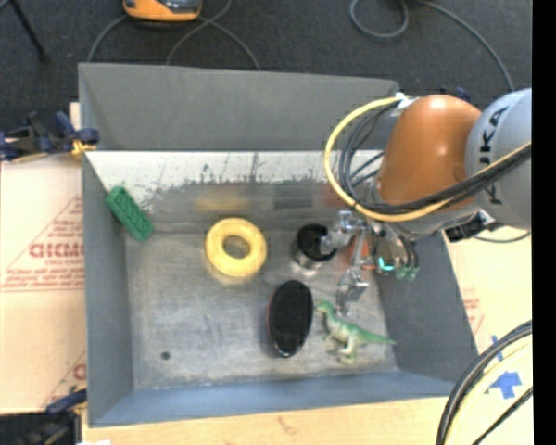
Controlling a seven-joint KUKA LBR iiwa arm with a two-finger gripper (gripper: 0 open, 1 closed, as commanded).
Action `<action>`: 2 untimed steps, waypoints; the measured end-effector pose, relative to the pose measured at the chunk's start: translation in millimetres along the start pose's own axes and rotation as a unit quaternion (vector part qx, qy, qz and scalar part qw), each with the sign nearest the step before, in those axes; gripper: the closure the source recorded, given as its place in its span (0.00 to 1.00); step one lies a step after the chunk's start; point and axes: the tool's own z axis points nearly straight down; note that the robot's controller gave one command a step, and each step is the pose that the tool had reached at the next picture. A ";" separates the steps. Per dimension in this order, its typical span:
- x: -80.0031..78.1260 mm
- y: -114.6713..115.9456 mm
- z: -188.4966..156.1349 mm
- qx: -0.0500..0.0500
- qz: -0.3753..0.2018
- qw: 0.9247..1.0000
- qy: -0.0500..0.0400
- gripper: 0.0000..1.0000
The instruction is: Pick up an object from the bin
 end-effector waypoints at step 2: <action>36.9 -18.6 47.2 -0.001 0.045 0.999 -0.005 0.00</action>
Offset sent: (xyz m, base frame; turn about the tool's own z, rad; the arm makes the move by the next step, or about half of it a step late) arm -0.0807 -0.0399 -0.1044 0.1947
